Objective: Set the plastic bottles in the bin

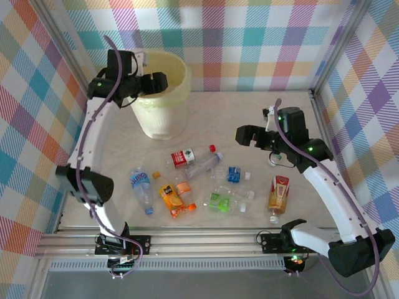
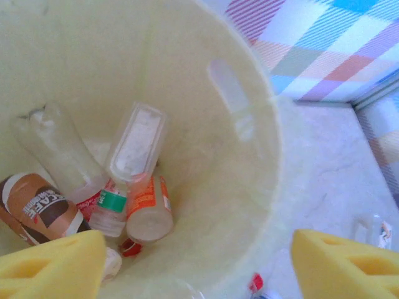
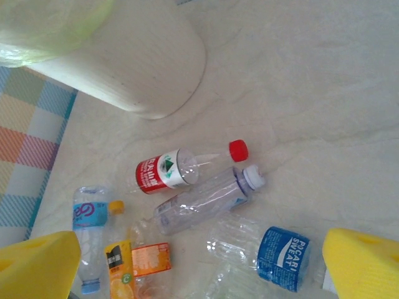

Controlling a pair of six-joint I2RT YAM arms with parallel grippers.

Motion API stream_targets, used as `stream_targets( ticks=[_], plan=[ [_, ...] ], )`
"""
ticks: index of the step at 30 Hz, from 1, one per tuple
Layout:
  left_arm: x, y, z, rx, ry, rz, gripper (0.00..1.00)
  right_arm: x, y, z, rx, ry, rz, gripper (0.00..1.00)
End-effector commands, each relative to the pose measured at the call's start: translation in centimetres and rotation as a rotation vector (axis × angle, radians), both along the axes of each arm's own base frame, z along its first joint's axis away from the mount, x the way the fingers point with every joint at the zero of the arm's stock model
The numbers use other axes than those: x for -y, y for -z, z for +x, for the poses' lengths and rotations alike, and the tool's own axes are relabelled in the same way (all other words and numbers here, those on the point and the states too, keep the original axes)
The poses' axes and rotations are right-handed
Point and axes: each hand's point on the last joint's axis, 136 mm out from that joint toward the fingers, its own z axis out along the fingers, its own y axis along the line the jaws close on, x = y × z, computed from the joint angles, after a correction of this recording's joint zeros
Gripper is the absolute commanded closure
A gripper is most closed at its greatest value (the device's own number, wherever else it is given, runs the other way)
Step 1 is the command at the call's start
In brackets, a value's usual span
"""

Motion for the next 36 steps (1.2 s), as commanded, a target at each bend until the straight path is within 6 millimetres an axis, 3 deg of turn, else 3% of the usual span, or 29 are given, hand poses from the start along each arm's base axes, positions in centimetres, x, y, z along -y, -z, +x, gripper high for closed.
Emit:
stream_targets(
  ticks=[1, 4, 10, 15, 26, 36],
  plan=[
    [1.8, -4.1, -2.7, 0.136, 0.081, -0.054, 0.11, 1.0, 0.8, 0.4, 0.003, 0.042, -0.049, 0.0],
    [3.5, -4.8, -5.1, 0.165, 0.15, -0.086, 0.0, 1.4, 1.3, 0.5, -0.006, 0.058, -0.072, 0.0],
    [8.6, -5.5, -10.4, 0.217, 0.359, -0.167, 0.0, 2.8, 2.5, 0.2, -0.042, 0.124, -0.117, 0.0],
    [12.3, -4.4, -13.7, 0.235, 0.5, -0.218, 0.0, 3.6, 3.4, -0.4, -0.063, 0.165, -0.13, 0.0],
    [19.0, -0.2, -18.7, 0.159, 0.703, -0.225, 0.0, 7.1, 7.1, -1.4, -0.164, 0.274, -0.309, 0.02],
    [21.3, 3.4, -20.8, 0.101, 0.796, -0.135, 0.0, 8.9, 10.3, -1.4, -0.297, 0.34, -0.34, 0.12]
  ],
)
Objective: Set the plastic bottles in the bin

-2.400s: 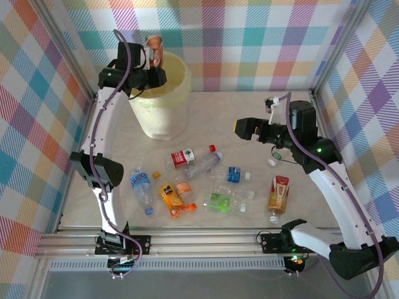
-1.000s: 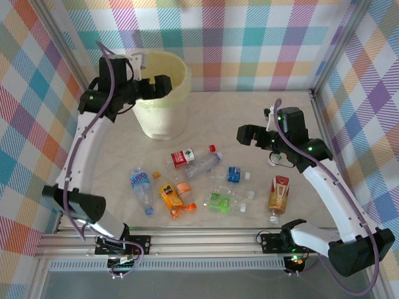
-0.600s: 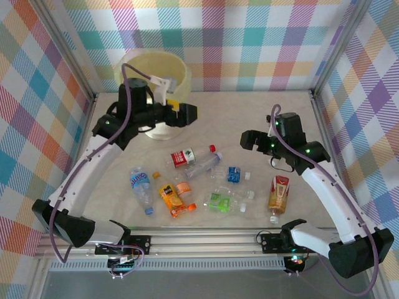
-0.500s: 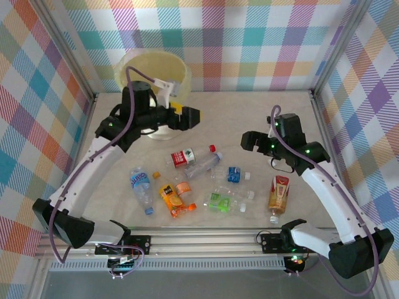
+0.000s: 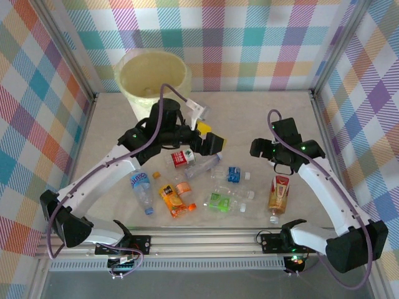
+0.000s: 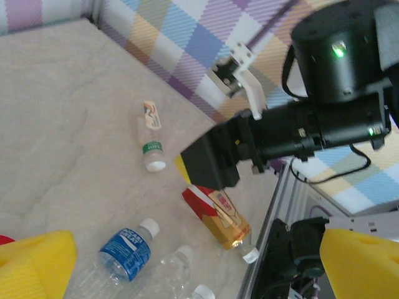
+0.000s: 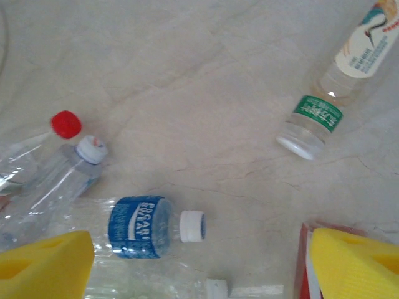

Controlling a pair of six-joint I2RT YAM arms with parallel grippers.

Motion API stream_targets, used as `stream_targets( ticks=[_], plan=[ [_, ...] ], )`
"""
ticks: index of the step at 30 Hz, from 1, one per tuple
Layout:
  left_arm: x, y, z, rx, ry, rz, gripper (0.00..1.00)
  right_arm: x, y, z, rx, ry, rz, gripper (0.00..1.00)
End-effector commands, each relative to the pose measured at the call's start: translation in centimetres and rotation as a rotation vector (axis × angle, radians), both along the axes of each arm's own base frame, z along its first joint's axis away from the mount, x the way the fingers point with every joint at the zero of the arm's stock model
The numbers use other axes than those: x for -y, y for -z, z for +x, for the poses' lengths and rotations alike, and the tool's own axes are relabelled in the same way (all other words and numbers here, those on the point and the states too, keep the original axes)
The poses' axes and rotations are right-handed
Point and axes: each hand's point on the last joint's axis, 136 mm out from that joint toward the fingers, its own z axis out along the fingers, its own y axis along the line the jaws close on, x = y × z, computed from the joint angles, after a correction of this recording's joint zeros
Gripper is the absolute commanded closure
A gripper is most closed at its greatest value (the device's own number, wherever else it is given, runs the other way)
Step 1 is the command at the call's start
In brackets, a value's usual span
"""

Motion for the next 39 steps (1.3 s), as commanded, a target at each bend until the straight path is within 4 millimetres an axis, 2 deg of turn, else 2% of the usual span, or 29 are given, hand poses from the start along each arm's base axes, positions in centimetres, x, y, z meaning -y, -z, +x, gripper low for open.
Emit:
stream_targets(
  ticks=[1, 6, 9, 15, 19, 23, 31, 35, 39],
  plan=[
    [0.5, 1.2, -0.2, 0.019, 0.024, 0.041, 0.0, 1.1, 1.3, -0.6, -0.06, 0.048, -0.012, 0.13],
    [0.4, 1.5, -0.2, 0.029, 0.024, 0.052, 0.0, 2.0, 2.5, -0.9, -0.095, 0.085, 0.0, 0.16],
    [0.3, 1.5, -0.2, 0.035, 0.019, 0.06, 0.0, 2.5, 3.4, -0.9, -0.12, 0.125, 0.076, 0.19],
    [-0.3, 0.6, -1.1, 0.042, 0.029, 0.046, 0.0, 3.8, 4.0, -1.3, -0.16, 0.168, 0.079, 0.22],
    [-0.9, 1.6, -1.6, 0.033, 0.029, 0.061, 0.0, 3.8, 4.8, -1.2, -0.185, 0.18, 0.079, 0.22],
    [-0.9, 2.3, -1.7, 0.025, 0.033, 0.074, 0.0, 5.6, 6.0, -1.2, -0.223, 0.251, 0.01, 0.23],
    [-0.3, 4.0, -1.8, -0.001, 0.054, 0.095, 0.0, 8.3, 6.9, 1.8, -0.175, 0.341, 0.069, 0.22],
    [0.0, 5.2, -1.8, -0.012, 0.064, 0.12, 0.0, 9.6, 7.6, 3.9, -0.174, 0.383, 0.086, 0.19],
    [0.4, 5.3, -2.7, -0.007, 0.118, 0.119, 0.0, 11.5, 8.5, 6.3, -0.181, 0.436, 0.092, 0.13]
  ],
)
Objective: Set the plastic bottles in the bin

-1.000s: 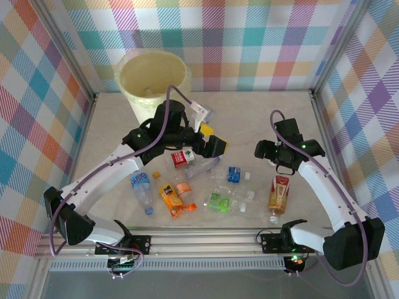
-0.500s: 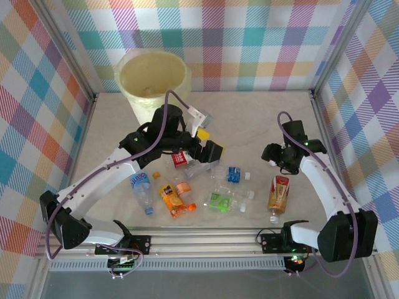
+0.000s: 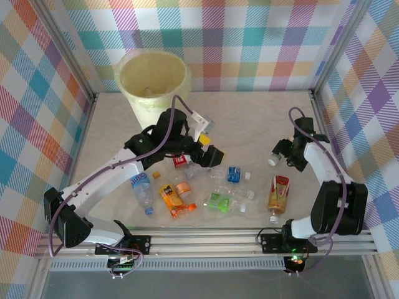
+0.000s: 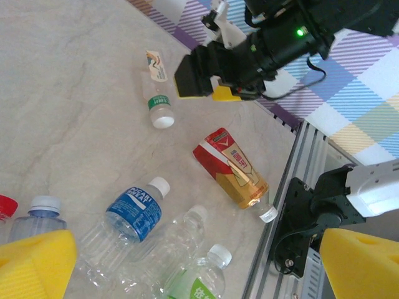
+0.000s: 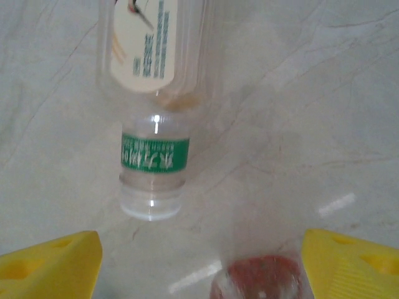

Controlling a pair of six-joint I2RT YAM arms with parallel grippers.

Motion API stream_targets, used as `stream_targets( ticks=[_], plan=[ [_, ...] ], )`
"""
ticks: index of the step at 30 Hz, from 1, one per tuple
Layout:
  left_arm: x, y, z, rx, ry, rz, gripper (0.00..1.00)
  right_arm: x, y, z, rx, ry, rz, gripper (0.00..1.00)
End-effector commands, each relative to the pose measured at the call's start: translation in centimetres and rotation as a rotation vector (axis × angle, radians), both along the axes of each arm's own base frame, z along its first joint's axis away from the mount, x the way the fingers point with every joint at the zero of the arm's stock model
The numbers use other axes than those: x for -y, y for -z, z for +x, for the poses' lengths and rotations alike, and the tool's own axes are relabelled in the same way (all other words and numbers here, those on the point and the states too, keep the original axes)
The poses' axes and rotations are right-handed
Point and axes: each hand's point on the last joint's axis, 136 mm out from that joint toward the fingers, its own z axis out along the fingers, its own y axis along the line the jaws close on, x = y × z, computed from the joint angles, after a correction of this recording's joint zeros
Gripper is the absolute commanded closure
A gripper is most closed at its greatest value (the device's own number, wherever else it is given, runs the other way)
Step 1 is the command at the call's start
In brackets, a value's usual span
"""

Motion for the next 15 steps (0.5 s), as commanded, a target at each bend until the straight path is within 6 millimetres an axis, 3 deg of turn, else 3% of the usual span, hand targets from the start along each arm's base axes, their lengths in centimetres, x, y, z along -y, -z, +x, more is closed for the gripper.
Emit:
stream_targets(
  ticks=[1, 7, 15],
  plan=[
    [0.7, 0.5, -1.7, 0.012, 0.092, 0.005, 0.0, 1.5, -1.0, 3.5, 0.07, 0.039, 0.001, 0.13],
    [1.2, 0.5, -3.0, 0.026, 0.153, -0.011, 0.0, 3.1, 0.3, 6.9, 0.06, 0.075, 0.021, 0.13],
    [1.2, 1.2, -2.5, 0.03, 0.135, 0.031, 0.0, 3.4, 1.9, 10.2, 0.034, 0.076, 0.051, 0.14]
  ],
)
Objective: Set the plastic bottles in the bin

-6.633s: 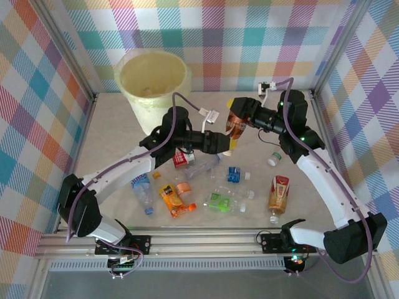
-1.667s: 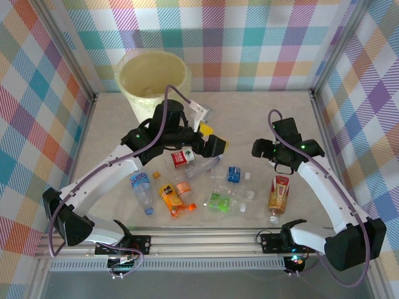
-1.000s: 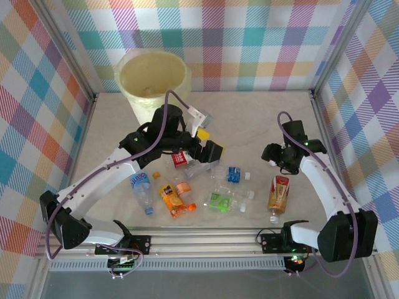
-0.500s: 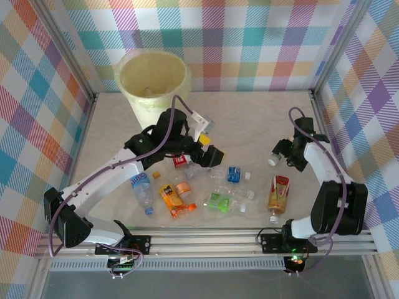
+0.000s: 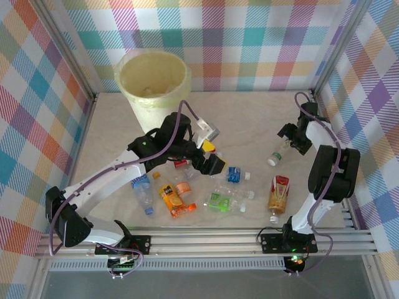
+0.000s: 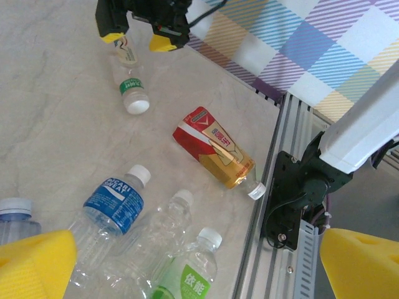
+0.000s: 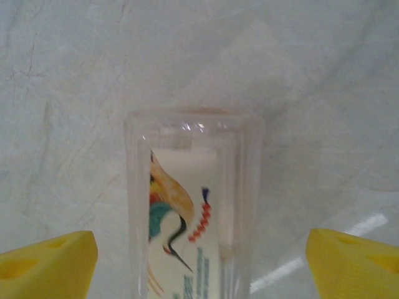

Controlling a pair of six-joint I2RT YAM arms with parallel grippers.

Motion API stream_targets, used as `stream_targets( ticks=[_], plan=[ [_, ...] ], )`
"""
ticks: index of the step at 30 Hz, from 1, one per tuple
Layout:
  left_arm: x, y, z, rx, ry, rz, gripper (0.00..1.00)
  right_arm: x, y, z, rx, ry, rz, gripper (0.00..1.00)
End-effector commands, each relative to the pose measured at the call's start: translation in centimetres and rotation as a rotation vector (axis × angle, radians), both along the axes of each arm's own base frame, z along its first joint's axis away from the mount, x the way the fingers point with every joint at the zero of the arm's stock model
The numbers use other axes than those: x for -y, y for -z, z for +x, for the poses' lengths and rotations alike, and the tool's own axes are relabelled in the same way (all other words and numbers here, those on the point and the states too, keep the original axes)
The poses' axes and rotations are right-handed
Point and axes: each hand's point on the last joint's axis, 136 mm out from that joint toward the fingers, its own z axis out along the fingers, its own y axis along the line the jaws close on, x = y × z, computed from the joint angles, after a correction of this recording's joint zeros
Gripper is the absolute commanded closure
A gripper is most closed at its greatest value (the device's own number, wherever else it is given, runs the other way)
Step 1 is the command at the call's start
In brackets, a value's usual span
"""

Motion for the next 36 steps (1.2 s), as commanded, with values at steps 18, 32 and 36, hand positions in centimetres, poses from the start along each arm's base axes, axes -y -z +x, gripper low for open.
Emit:
stream_targets(
  ticks=[18, 32, 36],
  plan=[
    [-0.3, 1.0, 0.6, 0.039, -0.026, 0.079, 0.0, 0.0, 2.4, 1.8, -0.03, 0.004, 0.037, 0.26],
    [-0.3, 1.1, 1.2, 0.03, -0.055, 0.092, 0.0, -2.3, -4.1, 3.2, 0.159, -0.088, 0.025, 0.4],
    [-0.3, 1.2, 1.5, 0.013, -0.078, 0.097, 0.0, -4.2, -6.0, 3.0, 0.216, -0.146, 0.025, 0.41]
  ],
)
